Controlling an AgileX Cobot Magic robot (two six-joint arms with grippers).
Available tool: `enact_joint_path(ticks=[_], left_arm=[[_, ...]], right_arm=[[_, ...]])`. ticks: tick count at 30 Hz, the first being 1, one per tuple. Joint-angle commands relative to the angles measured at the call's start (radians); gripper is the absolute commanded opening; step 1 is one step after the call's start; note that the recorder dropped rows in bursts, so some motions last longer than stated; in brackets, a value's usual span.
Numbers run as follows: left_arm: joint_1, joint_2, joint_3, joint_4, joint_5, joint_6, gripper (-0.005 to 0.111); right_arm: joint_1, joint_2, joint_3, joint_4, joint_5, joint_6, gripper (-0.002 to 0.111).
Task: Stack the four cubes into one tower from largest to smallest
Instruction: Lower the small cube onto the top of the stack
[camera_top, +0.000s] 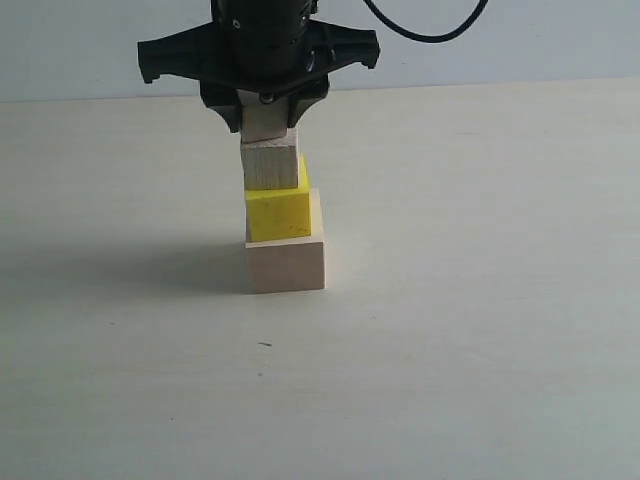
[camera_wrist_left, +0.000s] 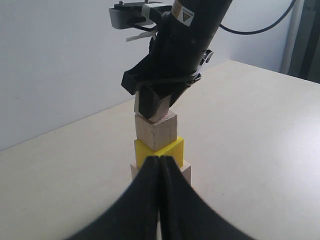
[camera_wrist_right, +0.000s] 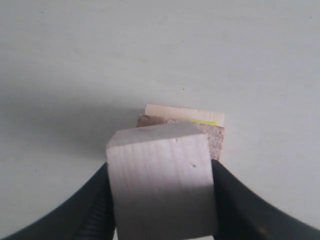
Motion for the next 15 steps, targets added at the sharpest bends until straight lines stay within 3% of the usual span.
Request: enact_joint_path(ticks=[1,15], left_arm=[[-0.003,-0.005,0.006,0.001,-0.01,-0.011,0.0],[-0.003,-0.047,0.017,0.0,-0.002,-0.011,0.0]], right_arm=[[-0.003,-0.017,-0.008,-0.001,-0.004,0.005,0.0],[-0.033,-0.045,0.033,0.037,-0.004,0.005,0.0]])
